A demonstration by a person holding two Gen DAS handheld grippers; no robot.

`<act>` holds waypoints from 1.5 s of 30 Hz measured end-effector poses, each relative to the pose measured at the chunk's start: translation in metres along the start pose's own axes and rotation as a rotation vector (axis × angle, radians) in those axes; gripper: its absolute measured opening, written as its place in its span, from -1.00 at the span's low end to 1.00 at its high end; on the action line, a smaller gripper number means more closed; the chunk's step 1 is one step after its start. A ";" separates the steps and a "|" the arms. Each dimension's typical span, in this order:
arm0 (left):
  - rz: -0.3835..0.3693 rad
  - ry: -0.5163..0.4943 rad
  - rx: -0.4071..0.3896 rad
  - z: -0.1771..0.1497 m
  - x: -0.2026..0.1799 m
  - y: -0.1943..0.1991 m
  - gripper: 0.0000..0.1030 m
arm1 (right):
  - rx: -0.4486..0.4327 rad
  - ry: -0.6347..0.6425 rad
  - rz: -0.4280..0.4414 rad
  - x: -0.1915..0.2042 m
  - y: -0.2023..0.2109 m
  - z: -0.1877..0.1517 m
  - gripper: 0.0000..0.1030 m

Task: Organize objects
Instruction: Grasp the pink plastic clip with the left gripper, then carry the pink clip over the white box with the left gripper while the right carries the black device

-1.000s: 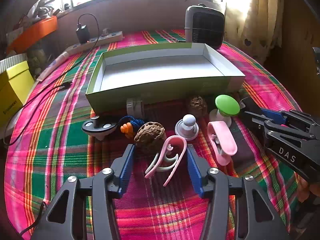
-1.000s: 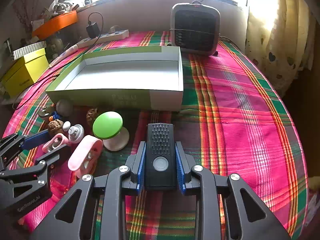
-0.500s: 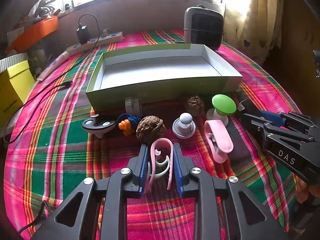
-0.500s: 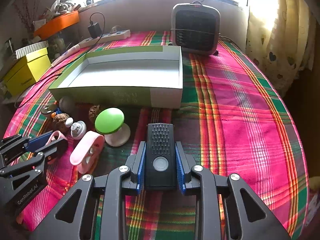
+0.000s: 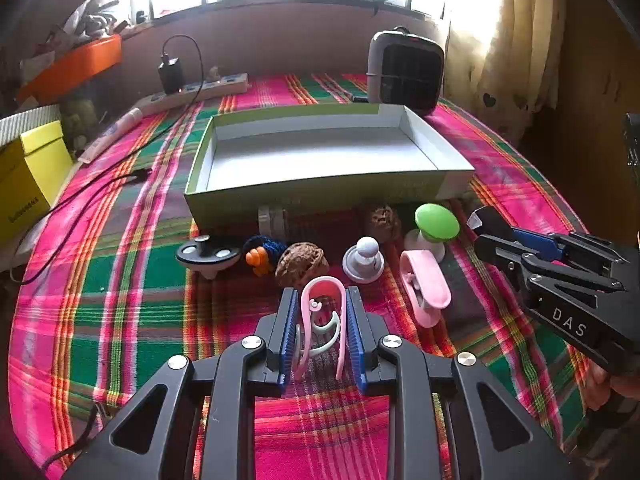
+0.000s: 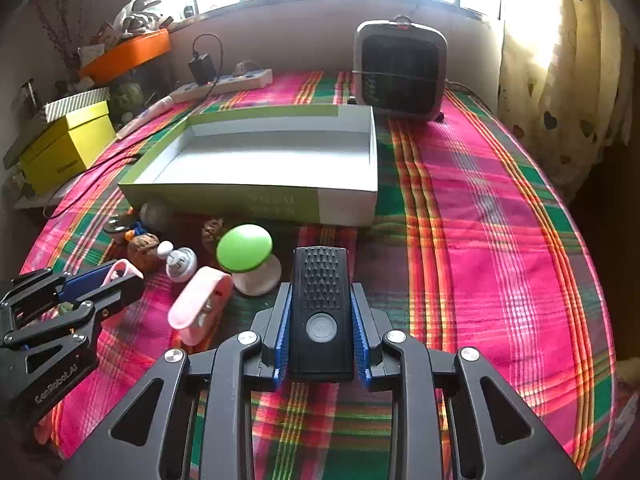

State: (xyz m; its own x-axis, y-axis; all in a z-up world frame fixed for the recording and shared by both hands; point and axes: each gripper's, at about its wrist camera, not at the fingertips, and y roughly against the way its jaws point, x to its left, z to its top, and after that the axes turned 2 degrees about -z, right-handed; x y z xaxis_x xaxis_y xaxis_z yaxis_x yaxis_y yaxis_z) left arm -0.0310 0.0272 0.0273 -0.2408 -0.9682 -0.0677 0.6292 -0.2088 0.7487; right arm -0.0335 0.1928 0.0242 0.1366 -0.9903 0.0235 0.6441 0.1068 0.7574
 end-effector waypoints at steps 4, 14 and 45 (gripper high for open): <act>0.002 0.006 -0.023 0.008 0.004 0.007 -0.58 | -0.007 0.004 0.022 0.002 0.005 0.006 -0.46; 0.028 0.020 -0.087 0.038 0.020 0.011 -0.58 | -0.033 0.023 0.060 0.011 0.006 0.033 -0.46; 0.067 0.031 -0.005 0.127 0.056 -0.086 -0.58 | 0.138 0.075 0.133 0.027 -0.104 0.127 -0.46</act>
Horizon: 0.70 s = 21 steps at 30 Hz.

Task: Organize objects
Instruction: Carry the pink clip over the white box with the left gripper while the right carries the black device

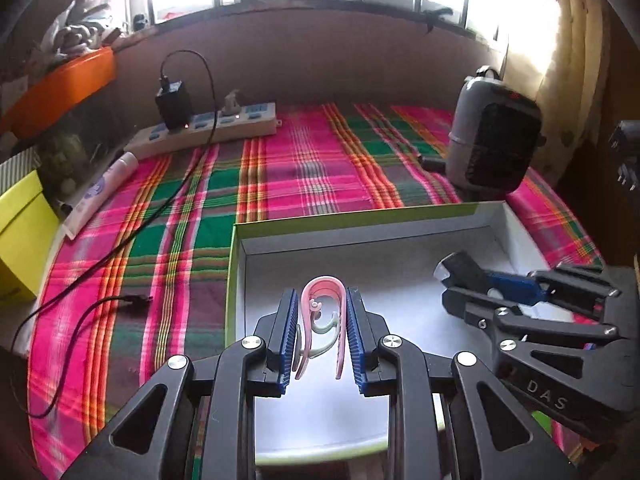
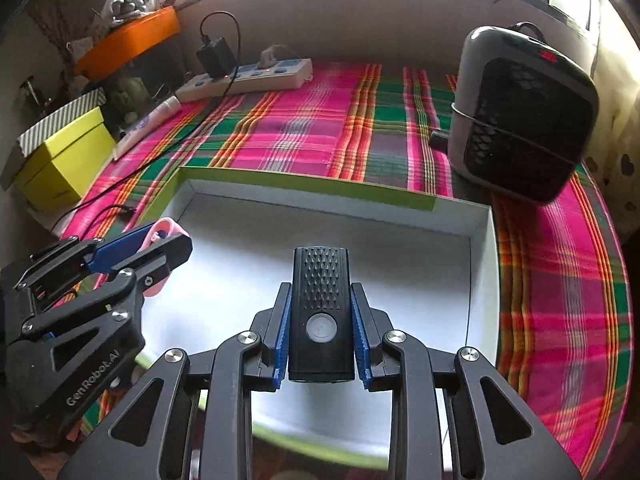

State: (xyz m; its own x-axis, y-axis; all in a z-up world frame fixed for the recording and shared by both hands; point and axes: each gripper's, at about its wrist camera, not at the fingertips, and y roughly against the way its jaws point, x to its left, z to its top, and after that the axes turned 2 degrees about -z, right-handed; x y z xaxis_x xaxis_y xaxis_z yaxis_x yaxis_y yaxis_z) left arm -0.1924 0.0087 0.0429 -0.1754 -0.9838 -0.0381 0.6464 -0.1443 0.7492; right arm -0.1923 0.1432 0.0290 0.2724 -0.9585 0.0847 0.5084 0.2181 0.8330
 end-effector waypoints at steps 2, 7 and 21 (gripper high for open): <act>-0.002 0.000 0.006 0.003 0.001 -0.006 -0.58 | 0.006 0.003 0.001 -0.002 -0.004 0.004 -0.46; 0.003 -0.016 0.028 0.007 -0.003 -0.019 -0.58 | 0.026 -0.001 -0.007 -0.006 -0.017 0.012 -0.46; 0.009 -0.012 0.076 0.007 -0.002 -0.039 -0.57 | 0.030 0.009 -0.027 -0.006 -0.024 0.017 -0.46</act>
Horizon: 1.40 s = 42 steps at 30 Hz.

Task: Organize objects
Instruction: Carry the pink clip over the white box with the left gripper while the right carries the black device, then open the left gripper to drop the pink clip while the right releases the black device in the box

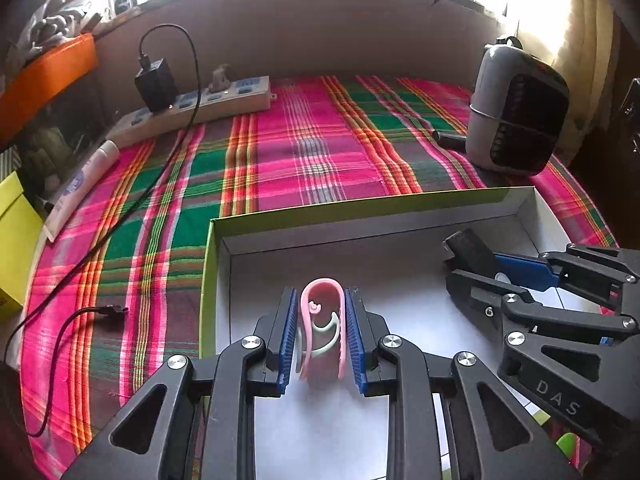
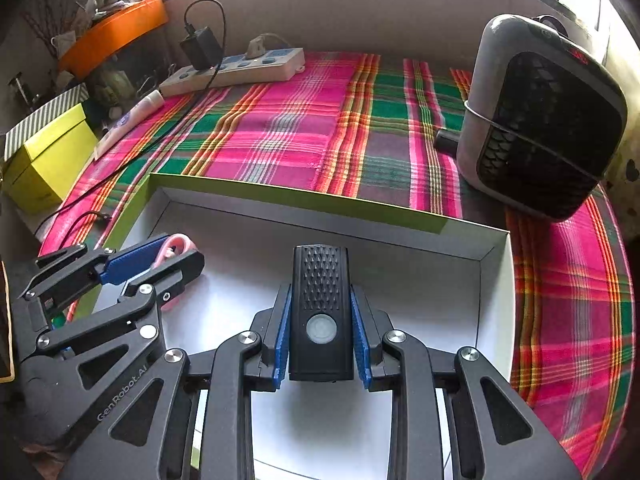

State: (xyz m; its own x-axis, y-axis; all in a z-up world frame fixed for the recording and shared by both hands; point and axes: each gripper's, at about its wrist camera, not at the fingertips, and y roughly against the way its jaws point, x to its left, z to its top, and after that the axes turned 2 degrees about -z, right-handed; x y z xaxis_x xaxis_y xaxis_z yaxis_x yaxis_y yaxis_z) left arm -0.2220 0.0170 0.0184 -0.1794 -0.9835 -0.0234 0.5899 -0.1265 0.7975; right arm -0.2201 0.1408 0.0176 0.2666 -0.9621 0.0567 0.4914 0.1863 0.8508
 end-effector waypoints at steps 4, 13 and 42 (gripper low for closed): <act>0.009 0.003 0.001 0.000 0.002 -0.002 -0.57 | -0.001 0.005 -0.015 0.002 0.000 0.001 -0.46; 0.007 0.011 0.007 0.000 0.004 -0.003 -0.54 | -0.007 -0.010 0.001 0.001 0.000 -0.001 -0.45; -0.043 0.101 -0.106 -0.032 0.017 0.074 -0.08 | -0.123 -0.042 0.007 0.006 0.058 -0.035 -0.04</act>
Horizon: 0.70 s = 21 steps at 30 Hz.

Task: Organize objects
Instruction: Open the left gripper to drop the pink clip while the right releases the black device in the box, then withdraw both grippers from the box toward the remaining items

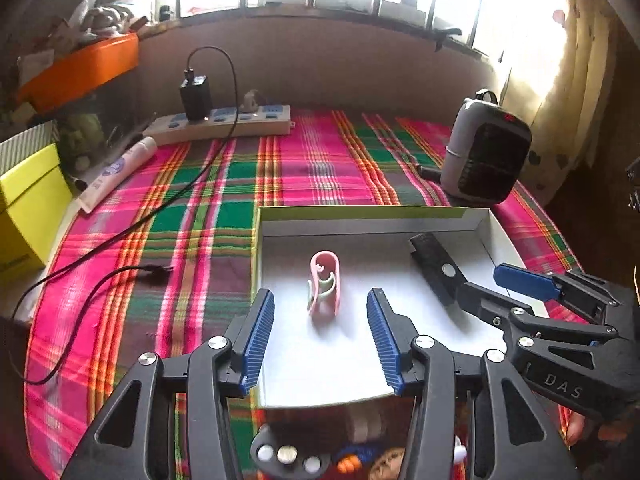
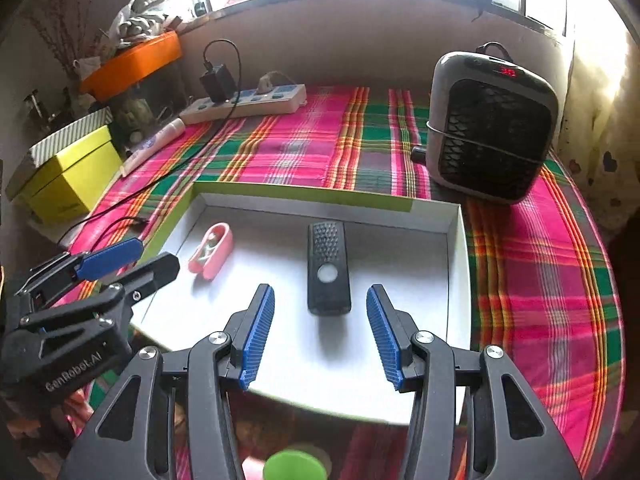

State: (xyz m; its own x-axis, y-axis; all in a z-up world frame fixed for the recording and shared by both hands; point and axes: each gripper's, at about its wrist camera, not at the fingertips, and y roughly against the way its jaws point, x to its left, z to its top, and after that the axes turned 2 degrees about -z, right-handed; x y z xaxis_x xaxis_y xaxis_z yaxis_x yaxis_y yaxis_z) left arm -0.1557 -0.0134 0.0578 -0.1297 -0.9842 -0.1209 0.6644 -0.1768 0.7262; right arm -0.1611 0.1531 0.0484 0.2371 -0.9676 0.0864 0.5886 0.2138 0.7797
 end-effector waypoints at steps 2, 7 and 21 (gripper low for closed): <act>-0.004 0.002 -0.005 -0.003 0.001 0.005 -0.08 | -0.021 0.007 -0.011 0.002 0.008 -0.005 -0.05; 0.001 0.015 -0.010 -0.012 0.006 0.016 -0.08 | -0.047 0.000 -0.007 0.006 0.023 -0.016 -0.05; -0.007 0.061 -0.039 -0.048 0.023 0.045 -0.08 | -0.098 -0.026 -0.018 0.006 0.057 -0.056 -0.05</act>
State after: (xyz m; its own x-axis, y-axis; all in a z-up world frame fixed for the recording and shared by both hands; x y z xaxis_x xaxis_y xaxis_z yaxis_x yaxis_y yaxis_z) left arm -0.0933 -0.0444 0.0550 -0.0906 -0.9817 -0.1675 0.6919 -0.1830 0.6984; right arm -0.0828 0.1675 0.0585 0.2062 -0.9744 0.0896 0.6654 0.2068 0.7173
